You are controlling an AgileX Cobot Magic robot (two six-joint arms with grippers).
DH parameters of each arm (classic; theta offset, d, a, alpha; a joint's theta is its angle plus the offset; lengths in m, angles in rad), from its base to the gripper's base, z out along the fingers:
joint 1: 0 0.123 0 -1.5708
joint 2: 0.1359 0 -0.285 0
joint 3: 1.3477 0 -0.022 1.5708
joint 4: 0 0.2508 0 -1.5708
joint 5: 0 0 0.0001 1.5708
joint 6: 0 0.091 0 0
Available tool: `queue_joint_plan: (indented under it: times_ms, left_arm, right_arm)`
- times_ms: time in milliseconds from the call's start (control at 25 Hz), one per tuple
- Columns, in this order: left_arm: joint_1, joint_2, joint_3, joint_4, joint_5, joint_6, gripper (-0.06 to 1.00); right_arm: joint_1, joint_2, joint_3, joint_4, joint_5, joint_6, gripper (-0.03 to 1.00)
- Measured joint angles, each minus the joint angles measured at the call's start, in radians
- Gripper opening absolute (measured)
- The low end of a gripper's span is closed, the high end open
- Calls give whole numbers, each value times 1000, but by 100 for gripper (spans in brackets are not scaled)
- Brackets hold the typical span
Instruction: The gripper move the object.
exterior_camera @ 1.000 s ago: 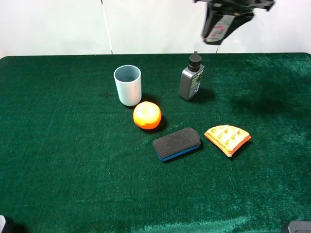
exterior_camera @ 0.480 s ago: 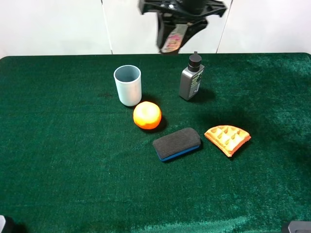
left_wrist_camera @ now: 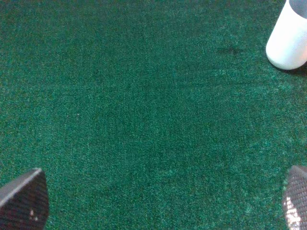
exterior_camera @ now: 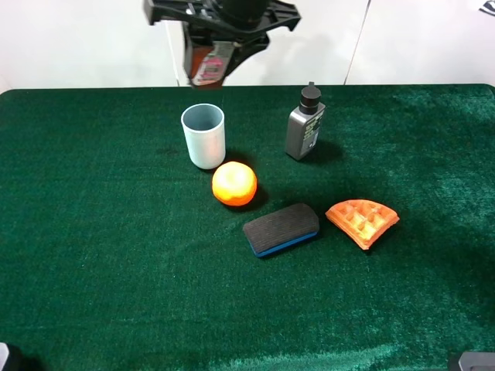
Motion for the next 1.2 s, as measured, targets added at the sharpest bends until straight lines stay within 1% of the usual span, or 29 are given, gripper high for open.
queue_joint_plan:
  times_ms: [160, 400, 520, 680, 880, 1200]
  left_arm:
    - [0, 0, 0, 0, 0, 0, 99]
    - [0, 0, 0, 0, 0, 0, 99]
    - [0, 0, 0, 0, 0, 0, 99]
    - [0, 0, 0, 0, 0, 0, 99]
    - [0, 0, 0, 0, 0, 0, 99]
    - [0, 0, 0, 0, 0, 0, 99]
  right_arm:
    - [36, 0, 0, 1, -29, 0, 34]
    - [99, 34, 0, 0, -32, 1, 34]
    - [129, 60, 0, -17, -25, 1, 34]
    - [160, 97, 0, -41, 20, 1, 34]
    - [187, 152, 0, -56, 47, 1, 34]
    - [195, 256, 0, -61, 41, -8, 34]
